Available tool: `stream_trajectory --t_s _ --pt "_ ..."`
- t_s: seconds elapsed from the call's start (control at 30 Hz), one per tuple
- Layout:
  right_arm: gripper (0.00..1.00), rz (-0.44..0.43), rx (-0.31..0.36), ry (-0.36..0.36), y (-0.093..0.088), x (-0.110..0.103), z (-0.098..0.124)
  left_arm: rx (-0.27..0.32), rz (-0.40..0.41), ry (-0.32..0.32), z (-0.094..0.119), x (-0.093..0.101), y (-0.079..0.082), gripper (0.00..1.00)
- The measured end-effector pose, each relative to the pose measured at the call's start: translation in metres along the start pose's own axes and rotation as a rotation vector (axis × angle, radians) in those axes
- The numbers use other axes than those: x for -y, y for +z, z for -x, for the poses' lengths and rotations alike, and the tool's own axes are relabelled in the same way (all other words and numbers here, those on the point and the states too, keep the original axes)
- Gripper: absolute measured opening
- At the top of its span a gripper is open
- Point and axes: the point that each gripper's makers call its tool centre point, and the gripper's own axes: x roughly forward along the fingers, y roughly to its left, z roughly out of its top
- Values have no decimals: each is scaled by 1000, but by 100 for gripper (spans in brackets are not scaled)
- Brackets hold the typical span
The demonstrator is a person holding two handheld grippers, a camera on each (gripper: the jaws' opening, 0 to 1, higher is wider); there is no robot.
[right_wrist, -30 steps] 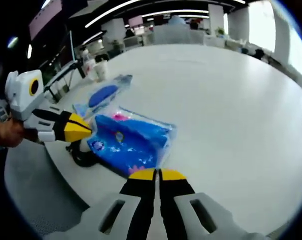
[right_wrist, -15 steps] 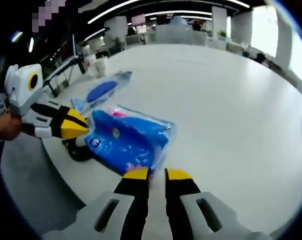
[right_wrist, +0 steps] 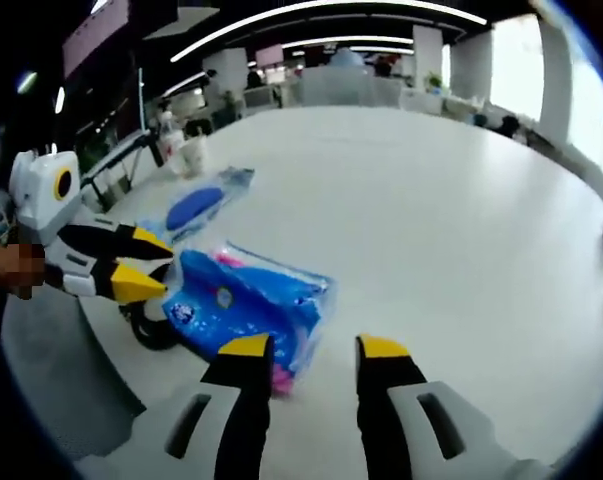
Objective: Arrange the tabletop items into an orderly group along one side of the table until the central work area is clear of visible clutter.
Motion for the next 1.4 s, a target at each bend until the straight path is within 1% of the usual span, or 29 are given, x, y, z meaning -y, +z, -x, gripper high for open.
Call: stream_trajectory --t_s 0.1,0.17,0.23,0.33,0.4,0.53,0.63,0.7,0.77,0.8,0.87,0.9,0.93,1.03,1.1,1.13,1.23,1.33,1.4 --pt "36 6 17 -4 5 1 1 7 2 5 0 -1 2 35" --pt "37 1 23 -5 8 2 2 28 6 15 0 -2 5 44" --pt "37 2 33 -7 11 3 3 46 9 26 1 -4 9 50" --pt "39 -1 45 -3 16 3 5 56 17 34 3 -6 11 54" --pt "42 3 58 -2 21 2 6 57 23 43 3 -8 11 58" --pt "49 14 81 -1 32 2 7 67 42 67 7 -14 12 69" --pt "54 19 99 1 39 3 7 79 52 80 10 -18 13 74" --pt "61 43 124 -15 46 5 6 80 71 87 11 -21 13 77" --pt "67 44 130 -12 49 4 6 74 91 81 12 -22 11 80" --pt "69 48 143 -11 53 4 6 78 94 85 13 -23 11 82" --pt "73 59 155 -12 58 3 5 93 96 109 16 -28 13 86" --pt "74 65 159 -11 60 3 5 99 105 124 17 -31 14 88" --pt "76 72 164 -14 62 3 5 119 125 148 20 -35 16 91" --pt "82 86 183 -27 69 4 4 138 145 158 22 -38 18 97" --pt "86 87 192 -26 74 3 4 145 143 172 24 -41 19 99" --pt "87 88 194 -25 75 3 3 156 145 179 27 -43 20 99" --pt "91 105 204 -21 81 1 0 163 156 202 30 -49 21 99" --pt "95 121 214 -29 86 -1 -1 166 164 212 32 -53 21 99" --pt "96 130 221 -25 89 -3 -1 167 166 216 33 -55 21 99"
